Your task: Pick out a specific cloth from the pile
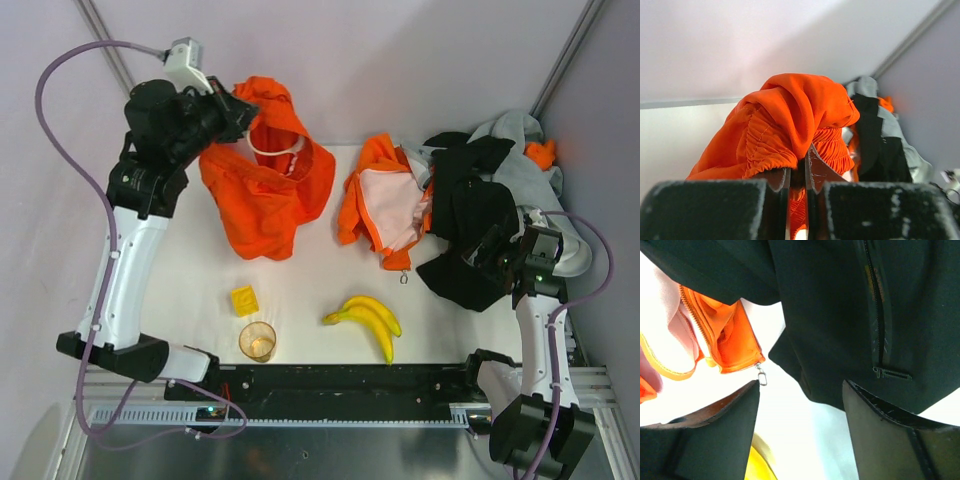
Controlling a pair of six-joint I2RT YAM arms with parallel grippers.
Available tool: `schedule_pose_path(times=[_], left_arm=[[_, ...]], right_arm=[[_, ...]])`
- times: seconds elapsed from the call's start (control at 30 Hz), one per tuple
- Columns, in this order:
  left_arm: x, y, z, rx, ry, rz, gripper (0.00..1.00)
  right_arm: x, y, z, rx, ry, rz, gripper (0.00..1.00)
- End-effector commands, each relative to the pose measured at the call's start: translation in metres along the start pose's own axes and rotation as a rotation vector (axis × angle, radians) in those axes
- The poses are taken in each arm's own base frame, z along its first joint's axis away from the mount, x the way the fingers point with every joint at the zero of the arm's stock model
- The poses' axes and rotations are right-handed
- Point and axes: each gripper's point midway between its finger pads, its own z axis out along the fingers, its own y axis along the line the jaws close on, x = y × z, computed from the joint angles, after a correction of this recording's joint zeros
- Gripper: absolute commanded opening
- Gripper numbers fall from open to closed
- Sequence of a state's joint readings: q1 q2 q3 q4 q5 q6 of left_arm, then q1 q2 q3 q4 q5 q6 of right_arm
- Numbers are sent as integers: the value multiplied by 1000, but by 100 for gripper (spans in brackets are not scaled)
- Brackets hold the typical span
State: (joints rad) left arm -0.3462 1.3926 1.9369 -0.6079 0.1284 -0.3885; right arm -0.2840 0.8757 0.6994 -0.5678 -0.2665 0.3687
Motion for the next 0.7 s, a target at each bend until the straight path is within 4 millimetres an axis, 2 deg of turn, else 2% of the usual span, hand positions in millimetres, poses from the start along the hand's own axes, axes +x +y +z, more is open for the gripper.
schedule_pose_path(times=[0.0,0.07,0.2,0.4,0.53,0.67], left_arm=[[-40,21,-25,-12,-127,-19,1],[-42,40,-29,-48,-130,-28,1],[-45,71,-37,-107,-137,-38,1],[-41,108,-50,-208,-144,-36,1],[-20,124,-47,-239,-98,-55,1],[12,147,-40,-288,-31,-88,1]], right_arm=[[-7,3,-3,-9,-42,-27,78],[-7,4,-4,-10,-46,-28,87],[-7,5,-6,-11,-53,-29,97],[-6,7,-8,-14,-55,-35,99],[-5,10,-8,-21,-54,-36,99],[-3,13,-9,-26,-53,-36,99]])
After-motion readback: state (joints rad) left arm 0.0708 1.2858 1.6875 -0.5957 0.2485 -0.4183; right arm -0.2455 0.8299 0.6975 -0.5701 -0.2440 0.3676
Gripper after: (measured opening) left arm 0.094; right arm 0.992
